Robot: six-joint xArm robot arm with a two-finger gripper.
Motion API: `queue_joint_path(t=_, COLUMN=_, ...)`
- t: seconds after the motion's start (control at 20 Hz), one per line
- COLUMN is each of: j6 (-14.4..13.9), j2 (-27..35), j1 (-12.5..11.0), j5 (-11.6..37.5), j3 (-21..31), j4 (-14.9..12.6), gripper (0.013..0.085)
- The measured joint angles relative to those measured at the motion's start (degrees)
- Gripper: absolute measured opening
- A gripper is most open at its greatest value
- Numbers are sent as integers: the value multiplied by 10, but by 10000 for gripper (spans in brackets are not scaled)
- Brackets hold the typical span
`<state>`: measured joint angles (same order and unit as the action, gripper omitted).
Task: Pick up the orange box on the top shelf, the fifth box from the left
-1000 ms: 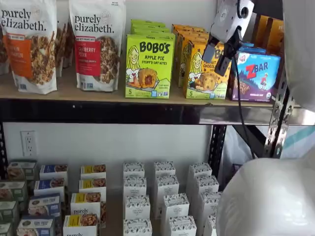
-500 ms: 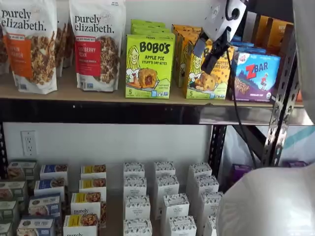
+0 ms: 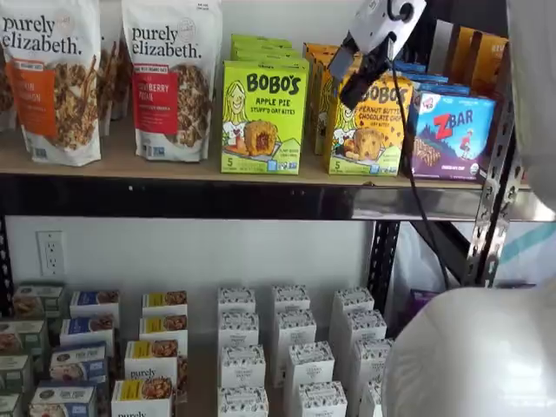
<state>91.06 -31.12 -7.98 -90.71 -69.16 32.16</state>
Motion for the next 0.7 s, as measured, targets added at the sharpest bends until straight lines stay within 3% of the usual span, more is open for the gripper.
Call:
queue_joint_path(t=0.35, j6=13, j2=28, j1=-17, j5=39, j3=-22, j4=28, gripper=850)
queue_joint_path(t=0.7, j6=28, j2=37, j1=-18, j5=134, j3=-5, j4=46, gripper=850)
